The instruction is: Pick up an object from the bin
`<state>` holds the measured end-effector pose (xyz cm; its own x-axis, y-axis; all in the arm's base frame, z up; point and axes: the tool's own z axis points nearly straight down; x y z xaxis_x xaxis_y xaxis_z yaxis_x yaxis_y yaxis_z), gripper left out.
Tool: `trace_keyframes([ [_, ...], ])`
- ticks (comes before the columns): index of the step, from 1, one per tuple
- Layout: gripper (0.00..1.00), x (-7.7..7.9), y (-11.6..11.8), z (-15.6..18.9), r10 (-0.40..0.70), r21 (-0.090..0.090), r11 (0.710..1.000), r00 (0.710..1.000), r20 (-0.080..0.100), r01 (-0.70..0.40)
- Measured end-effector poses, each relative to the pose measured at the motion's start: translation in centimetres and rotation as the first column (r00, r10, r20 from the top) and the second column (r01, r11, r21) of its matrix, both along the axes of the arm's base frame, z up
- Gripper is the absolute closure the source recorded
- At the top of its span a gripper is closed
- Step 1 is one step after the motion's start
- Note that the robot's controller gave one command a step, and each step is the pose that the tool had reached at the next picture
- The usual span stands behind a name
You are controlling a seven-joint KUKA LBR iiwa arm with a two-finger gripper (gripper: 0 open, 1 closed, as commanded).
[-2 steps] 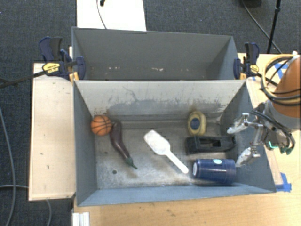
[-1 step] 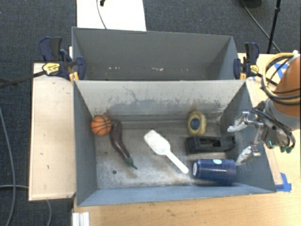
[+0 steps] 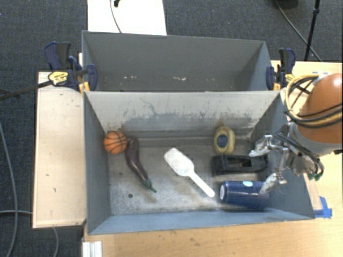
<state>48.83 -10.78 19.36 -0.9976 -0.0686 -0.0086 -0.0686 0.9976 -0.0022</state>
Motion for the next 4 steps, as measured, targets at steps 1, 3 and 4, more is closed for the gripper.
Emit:
trace_keyframes([
  [1, 0.00, 1.1, -2.1, -6.5, 0.293, -0.001, 0.956, 0.956, -0.003, -0.293],
  [3, 1.00, 1.4, -1.0, -10.2, 0.446, -0.008, 0.895, 0.895, -0.001, -0.446],
  [4, 1.00, 7.4, -0.6, 7.4, 0.520, -0.003, 0.854, 0.854, -0.002, -0.520],
])
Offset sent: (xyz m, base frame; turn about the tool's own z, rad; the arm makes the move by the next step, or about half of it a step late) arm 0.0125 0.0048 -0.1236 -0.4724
